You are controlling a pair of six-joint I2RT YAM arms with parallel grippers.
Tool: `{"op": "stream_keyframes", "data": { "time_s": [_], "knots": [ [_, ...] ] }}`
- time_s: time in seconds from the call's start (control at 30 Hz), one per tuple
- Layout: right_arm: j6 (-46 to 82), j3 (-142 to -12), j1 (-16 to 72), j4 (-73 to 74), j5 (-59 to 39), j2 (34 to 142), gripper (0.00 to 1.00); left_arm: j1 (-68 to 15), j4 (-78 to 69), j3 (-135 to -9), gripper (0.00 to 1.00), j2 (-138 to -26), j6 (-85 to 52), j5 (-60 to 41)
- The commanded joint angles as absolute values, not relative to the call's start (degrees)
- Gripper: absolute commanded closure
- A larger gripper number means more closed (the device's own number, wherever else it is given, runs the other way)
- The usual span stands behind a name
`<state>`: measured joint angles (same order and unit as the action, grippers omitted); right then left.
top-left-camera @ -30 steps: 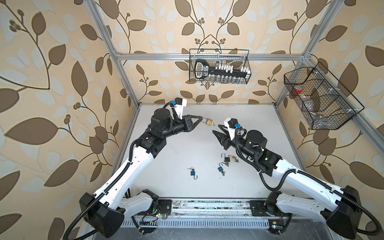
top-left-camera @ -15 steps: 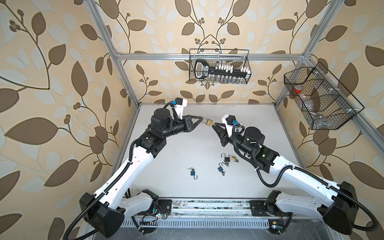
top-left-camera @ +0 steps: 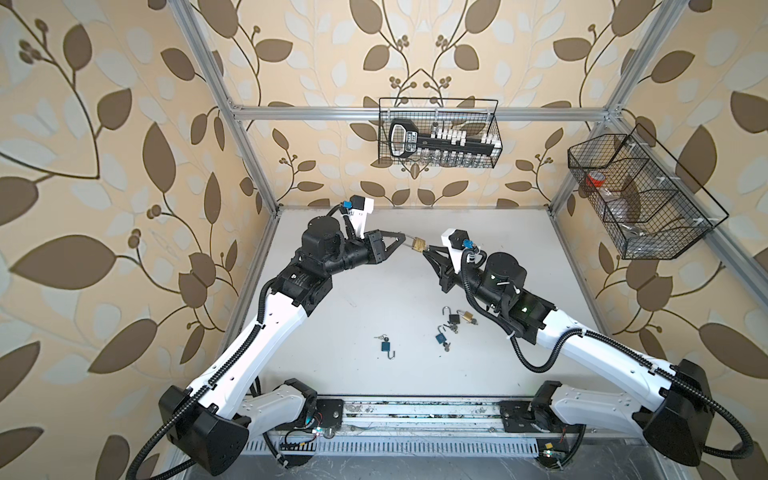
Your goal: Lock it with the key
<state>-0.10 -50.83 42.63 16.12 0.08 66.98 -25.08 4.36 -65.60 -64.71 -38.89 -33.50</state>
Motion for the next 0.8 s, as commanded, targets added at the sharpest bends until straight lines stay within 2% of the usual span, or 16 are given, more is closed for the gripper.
{"op": "stream_keyframes", "data": {
  "time_s": [0.0,0.3,0.63,0.77],
  "knots": [
    [0.0,-53.58,42.81,16.88,-0.27,67.23,0.84,-25.21,0.37,-66.58,1.0,-62.84,-39.29,-35.53],
    [0.44,-53.61,42.82,16.89,-0.35,66.88,1.0,-25.22,0.18,-66.19,1.0,-62.4,-39.73,-35.42],
    [5.38,-51.04,41.88,13.41,6.06,65.84,1.0,-25.18,-2.15,-65.34,1.0,-60.92,-40.77,-34.1],
    [10.68,-49.31,38.29,11.69,4.05,65.37,1.0,-25.22,-3.49,-64.87,1.0,-60.17,-40.92,-33.69]
  ]
}}
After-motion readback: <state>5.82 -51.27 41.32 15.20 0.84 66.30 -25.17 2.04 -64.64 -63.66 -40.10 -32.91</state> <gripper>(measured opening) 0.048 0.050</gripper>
